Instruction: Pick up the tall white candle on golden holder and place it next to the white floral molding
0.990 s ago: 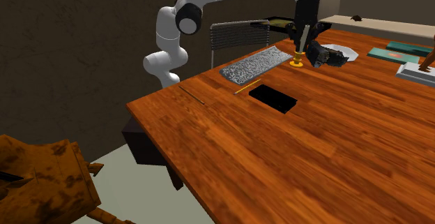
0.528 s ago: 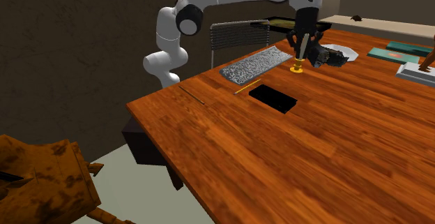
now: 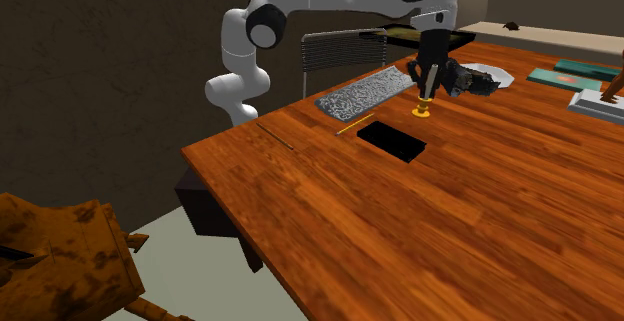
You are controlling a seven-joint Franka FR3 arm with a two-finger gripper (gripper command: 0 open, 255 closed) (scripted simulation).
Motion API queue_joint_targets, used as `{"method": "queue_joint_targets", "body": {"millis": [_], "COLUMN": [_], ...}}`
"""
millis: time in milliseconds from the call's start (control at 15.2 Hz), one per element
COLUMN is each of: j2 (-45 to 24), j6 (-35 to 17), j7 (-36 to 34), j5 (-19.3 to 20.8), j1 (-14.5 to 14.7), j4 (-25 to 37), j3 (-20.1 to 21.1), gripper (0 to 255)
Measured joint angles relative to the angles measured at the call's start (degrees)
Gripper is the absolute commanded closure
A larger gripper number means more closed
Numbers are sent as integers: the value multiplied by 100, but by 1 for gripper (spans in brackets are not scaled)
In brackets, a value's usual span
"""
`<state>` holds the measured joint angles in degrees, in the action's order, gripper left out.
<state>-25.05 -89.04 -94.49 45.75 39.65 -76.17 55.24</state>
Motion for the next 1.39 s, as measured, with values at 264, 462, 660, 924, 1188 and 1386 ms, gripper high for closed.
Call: {"method": "queue_joint_targets", "body": {"millis": [264, 462, 660, 924, 1188, 1386], "j2": [23, 37, 35, 35, 16, -53], "j6": [-298, -369, -374, -374, -285, 174], "j7": [-132, -174, -177, -177, -158, -64], "j5": [-10, -17, -15, -15, -6, 40], "j1": [-140, -171, -171, -171, -109, 198], "j4": [-364, -461, -465, -465, -355, 182], "j3": [7, 13, 12, 12, 9, -1], "gripper": [255, 255, 255, 0, 0, 0]}}
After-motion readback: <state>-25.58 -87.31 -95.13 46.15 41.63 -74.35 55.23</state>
